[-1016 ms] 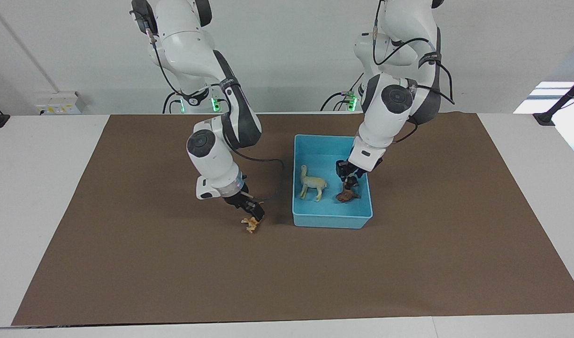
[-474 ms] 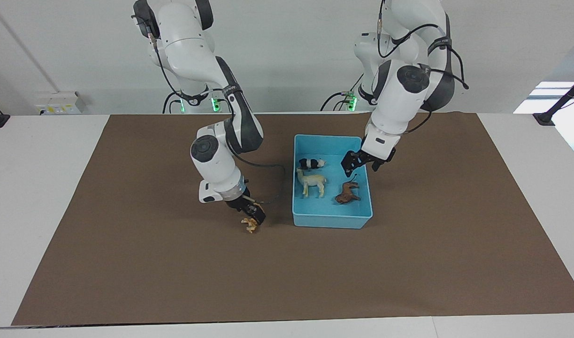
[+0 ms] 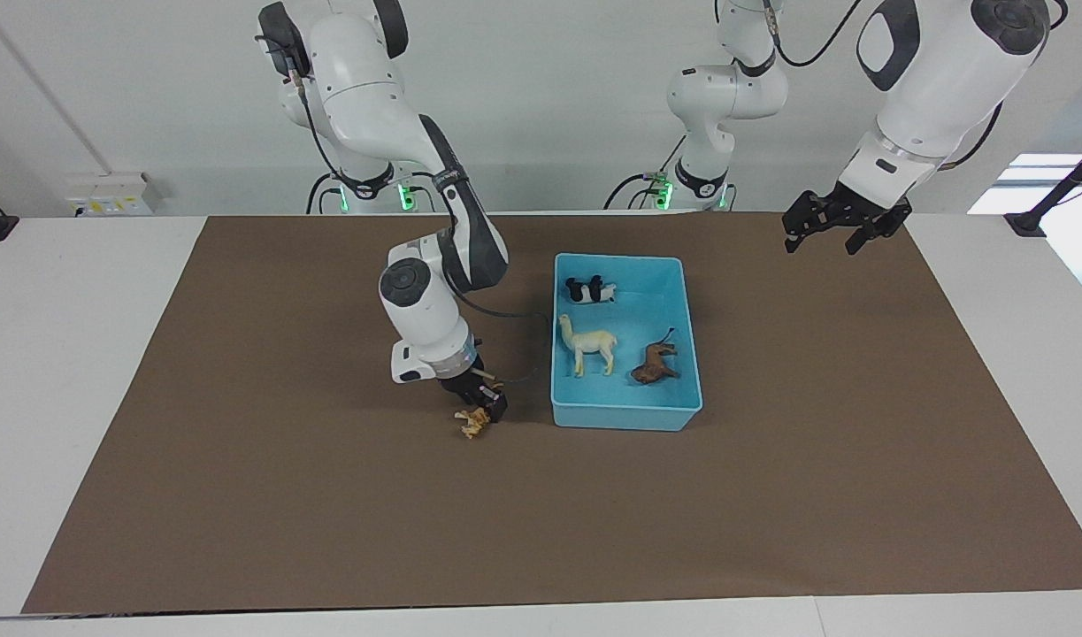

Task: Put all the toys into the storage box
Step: 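Release the black-and-white panda toy into the box and withdraw the left gripper, then carry the tan lion into the box and open the right gripper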

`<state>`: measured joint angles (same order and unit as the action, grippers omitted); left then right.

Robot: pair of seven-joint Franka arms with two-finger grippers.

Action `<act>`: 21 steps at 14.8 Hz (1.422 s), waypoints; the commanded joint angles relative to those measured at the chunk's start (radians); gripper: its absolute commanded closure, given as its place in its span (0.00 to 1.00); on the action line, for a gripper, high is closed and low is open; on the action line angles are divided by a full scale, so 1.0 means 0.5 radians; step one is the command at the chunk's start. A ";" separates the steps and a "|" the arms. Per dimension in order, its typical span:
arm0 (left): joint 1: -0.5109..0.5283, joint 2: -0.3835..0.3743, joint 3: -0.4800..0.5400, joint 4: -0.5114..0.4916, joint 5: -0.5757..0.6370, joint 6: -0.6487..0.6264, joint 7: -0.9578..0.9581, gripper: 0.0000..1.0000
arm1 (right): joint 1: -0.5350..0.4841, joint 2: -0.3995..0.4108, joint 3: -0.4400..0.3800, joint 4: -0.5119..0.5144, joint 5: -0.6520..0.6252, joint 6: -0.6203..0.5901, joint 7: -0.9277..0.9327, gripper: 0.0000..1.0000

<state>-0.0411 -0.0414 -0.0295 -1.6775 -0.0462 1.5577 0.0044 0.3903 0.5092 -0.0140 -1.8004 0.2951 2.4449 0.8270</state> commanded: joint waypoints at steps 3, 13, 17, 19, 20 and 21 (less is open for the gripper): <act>0.177 0.018 -0.174 0.026 0.043 -0.014 0.074 0.00 | -0.038 -0.046 -0.012 0.271 0.017 -0.427 -0.053 1.00; 0.122 0.129 -0.134 0.164 0.034 -0.084 0.166 0.00 | 0.332 -0.156 0.013 0.806 0.284 -0.392 0.661 1.00; 0.125 0.132 -0.131 0.164 0.040 -0.008 0.197 0.00 | 0.538 -0.156 0.016 0.696 0.281 -0.211 0.846 0.26; 0.116 0.132 -0.131 0.161 0.040 0.038 0.194 0.00 | 0.539 -0.196 0.016 0.592 0.278 -0.208 0.843 0.14; 0.125 0.132 -0.131 0.161 0.040 0.060 0.197 0.00 | 0.532 -0.205 0.016 0.570 0.278 -0.211 0.843 0.02; 0.128 0.138 -0.131 0.173 0.043 0.069 0.197 0.00 | 0.517 -0.205 0.013 0.570 0.275 -0.223 0.834 0.00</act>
<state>0.0252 0.0211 -0.0997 -1.6080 -0.0427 1.5765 0.0865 0.6721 0.4381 -0.0101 -1.4716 0.4195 2.3302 1.2582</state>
